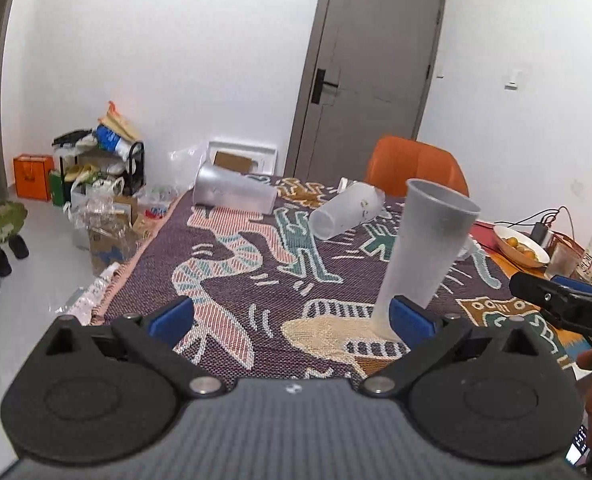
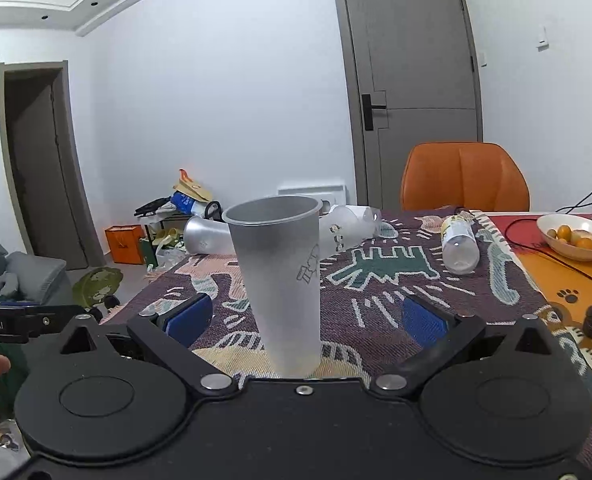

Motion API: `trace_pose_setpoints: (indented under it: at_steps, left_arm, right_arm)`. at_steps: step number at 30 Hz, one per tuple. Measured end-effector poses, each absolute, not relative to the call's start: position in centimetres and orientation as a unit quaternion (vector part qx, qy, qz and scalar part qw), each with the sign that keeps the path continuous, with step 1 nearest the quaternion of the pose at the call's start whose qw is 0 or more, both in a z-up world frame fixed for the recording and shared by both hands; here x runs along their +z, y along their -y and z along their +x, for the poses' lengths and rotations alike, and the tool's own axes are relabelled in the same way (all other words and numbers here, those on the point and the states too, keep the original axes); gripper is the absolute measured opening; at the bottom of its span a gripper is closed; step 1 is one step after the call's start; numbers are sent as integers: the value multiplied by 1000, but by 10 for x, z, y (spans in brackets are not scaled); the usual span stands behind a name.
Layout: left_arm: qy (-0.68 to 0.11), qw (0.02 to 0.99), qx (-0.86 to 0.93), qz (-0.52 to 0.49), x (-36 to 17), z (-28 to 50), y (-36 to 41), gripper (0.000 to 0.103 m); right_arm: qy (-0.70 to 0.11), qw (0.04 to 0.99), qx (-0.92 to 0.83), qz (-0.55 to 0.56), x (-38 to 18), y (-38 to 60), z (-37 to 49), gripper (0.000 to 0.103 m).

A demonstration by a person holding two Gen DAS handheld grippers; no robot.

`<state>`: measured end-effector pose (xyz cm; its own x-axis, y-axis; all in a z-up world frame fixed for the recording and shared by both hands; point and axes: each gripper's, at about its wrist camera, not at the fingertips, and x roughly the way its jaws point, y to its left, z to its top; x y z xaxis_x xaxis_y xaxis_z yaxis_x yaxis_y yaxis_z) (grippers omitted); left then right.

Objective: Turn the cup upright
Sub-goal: 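Lower the upright frosted cup onto the tapestry with the left gripper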

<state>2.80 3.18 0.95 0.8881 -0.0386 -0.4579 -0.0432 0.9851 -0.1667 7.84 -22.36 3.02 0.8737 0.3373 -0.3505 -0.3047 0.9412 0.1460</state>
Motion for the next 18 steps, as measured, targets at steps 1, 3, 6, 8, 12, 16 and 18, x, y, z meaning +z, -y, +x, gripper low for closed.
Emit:
trace_pose_setpoints:
  at_steps: [1, 3, 6, 8, 12, 16, 18]
  left_arm:
    - [-232, 969, -1, -84, 11, 24, -31, 103]
    - [-226, 971, -5, -79, 14, 18, -28, 103]
    - [-219, 973, -9, -72, 20, 11, -25, 103]
    - [-212, 975, -11, -65, 25, 5, -21, 103]
    - [-201, 978, -16, -53, 30, -5, -16, 103]
    - [-205, 977, -14, -48, 30, -12, -14, 103]
    - [-200, 979, -10, -44, 30, -17, -15, 103]
  right_arm:
    - [-189, 966, 169, 48, 32, 226, 76, 103]
    - [-189, 966, 170, 51, 35, 230, 71, 103]
    - [-184, 966, 172, 52, 39, 234, 59, 103]
    - [-180, 967, 174, 53, 43, 237, 52, 103]
    - [-179, 967, 175, 50, 48, 244, 41, 103]
    - [-181, 968, 170, 47, 51, 246, 31, 103]
    - [-186, 964, 180, 53, 48, 245, 29, 103]
